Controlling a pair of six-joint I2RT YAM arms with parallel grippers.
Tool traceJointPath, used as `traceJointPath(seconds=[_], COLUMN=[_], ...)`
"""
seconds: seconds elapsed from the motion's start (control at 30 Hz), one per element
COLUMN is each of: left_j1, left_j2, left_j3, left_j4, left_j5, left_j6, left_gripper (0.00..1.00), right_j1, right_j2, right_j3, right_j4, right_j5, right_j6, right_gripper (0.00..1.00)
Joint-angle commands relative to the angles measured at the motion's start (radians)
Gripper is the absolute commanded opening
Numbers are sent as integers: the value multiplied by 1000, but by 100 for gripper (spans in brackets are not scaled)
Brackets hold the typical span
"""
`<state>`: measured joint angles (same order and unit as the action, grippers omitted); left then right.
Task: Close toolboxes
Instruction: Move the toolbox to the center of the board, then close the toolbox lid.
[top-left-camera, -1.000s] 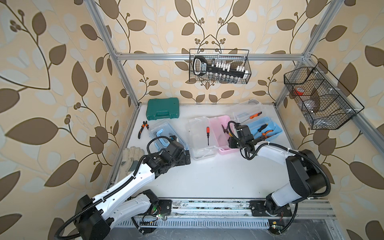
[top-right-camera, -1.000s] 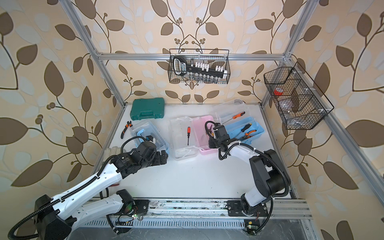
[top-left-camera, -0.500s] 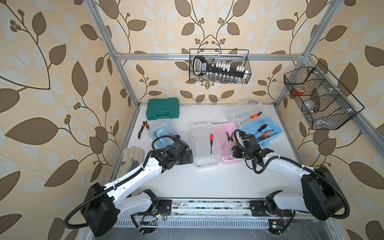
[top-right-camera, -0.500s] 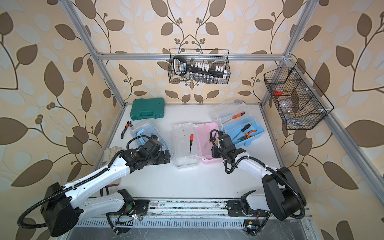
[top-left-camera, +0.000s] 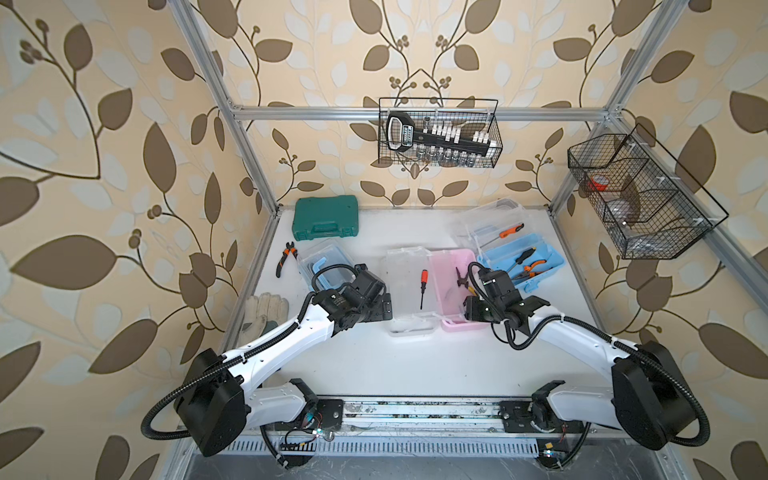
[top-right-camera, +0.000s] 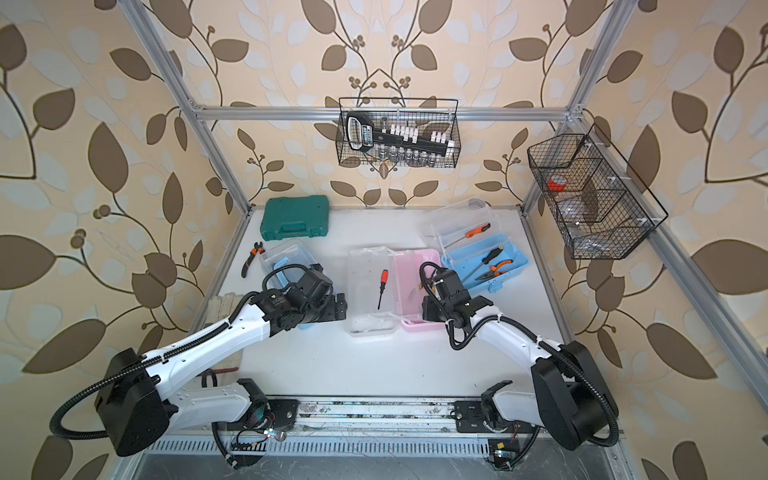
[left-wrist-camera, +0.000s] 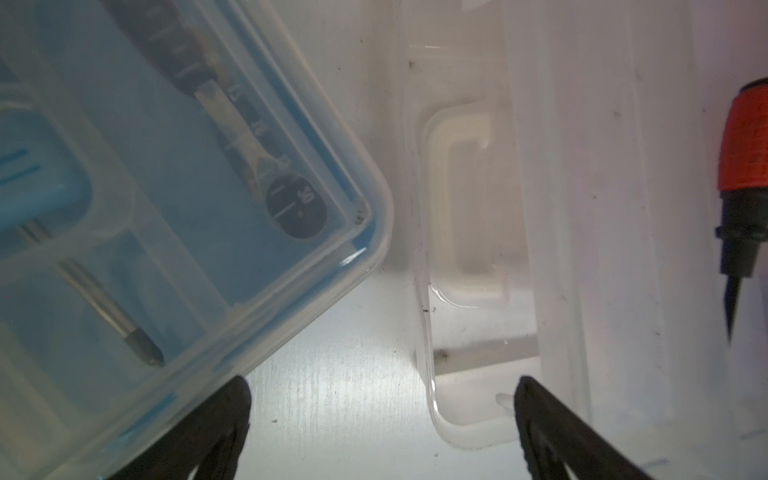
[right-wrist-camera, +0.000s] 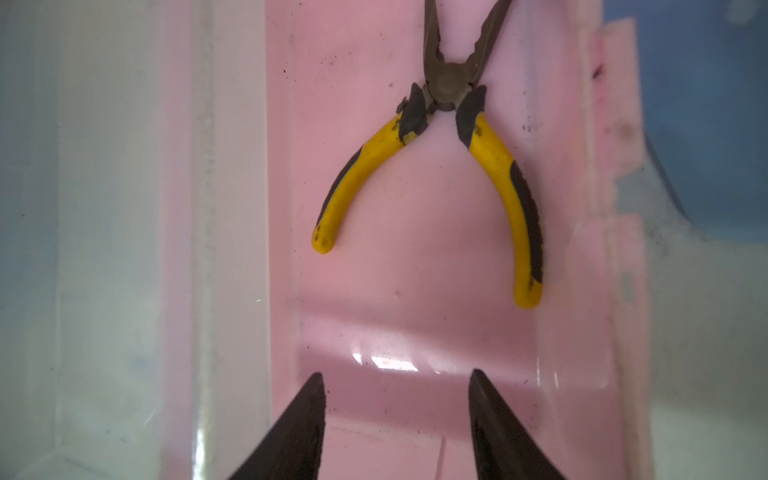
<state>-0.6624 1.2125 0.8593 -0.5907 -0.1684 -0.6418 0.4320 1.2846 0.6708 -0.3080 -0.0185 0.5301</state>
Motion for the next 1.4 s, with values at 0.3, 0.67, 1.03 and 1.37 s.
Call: traceJointPath(seconds=[0.3, 0.67, 1.03, 1.37], left_j1=[-3, -3, -6, -6], left_j2=[27, 74, 165, 210], left_j3=[61, 87, 167, 234], left_j4=[-28, -49, -33, -11], left_j5=[-115, -162, -148, -145], left_j6=[39, 42, 66, 98], left_gripper=[99, 99, 99, 99], right_j1=[-70, -217, -289, -326], right_j2=[-77, -1, 23, 24], right_j3=[139, 111, 30, 21], right_j4=[-8, -19, 50, 58], right_j5=[52, 5, -9, -29], right_j6=[-8, -59, -59, -71], right_gripper=[57, 56, 52, 39])
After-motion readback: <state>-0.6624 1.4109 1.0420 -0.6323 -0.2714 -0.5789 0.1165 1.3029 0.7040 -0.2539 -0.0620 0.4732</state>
